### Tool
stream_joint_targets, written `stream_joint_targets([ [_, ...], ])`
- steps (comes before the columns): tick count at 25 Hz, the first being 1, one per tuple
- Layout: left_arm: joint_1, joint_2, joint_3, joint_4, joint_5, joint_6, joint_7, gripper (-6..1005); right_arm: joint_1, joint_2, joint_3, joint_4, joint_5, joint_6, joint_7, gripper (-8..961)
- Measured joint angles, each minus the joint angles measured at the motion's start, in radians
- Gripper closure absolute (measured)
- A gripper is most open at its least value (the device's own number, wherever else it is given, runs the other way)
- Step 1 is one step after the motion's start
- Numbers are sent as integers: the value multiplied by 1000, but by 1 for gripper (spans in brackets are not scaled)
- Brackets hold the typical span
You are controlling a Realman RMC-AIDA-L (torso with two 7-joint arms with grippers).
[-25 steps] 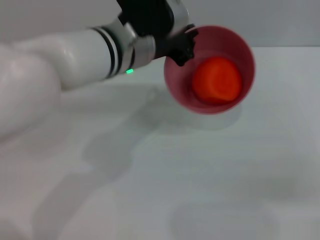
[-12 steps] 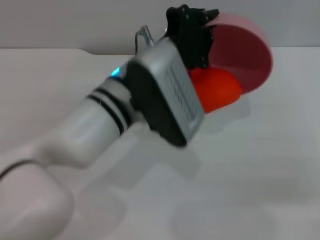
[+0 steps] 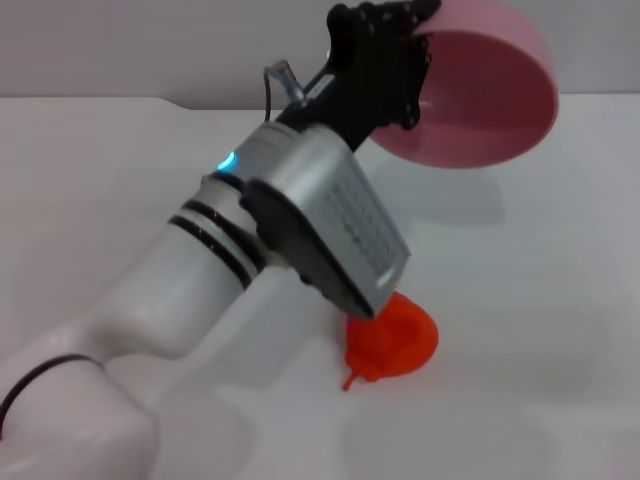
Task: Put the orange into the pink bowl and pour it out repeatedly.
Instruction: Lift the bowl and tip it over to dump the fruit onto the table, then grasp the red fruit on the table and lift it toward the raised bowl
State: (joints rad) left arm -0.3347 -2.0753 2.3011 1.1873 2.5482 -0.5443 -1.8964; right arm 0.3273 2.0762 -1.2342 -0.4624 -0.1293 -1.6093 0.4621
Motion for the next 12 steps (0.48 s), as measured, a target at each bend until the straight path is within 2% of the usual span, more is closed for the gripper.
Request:
stream_joint_targets([
  [4,-23,3,-19,27,-91,55,-29,955,3,0,-1,0,0,0,0,465],
  [6,-55,8,-82,84,-206,218,-66,955,3,-1,-1,0,0,0,0,464],
  [8,-78,9,-140,114,-264,337,-103,955,3,-1,-1,0,0,1,0,462],
  [9,-78,9,-140,114,-264,337,-103,955,3,-1,-1,0,0,1,1,462],
  [12,-171,11,-359,144,-361,718,-216,955,3,-2,-1,1,0,8,10,459],
])
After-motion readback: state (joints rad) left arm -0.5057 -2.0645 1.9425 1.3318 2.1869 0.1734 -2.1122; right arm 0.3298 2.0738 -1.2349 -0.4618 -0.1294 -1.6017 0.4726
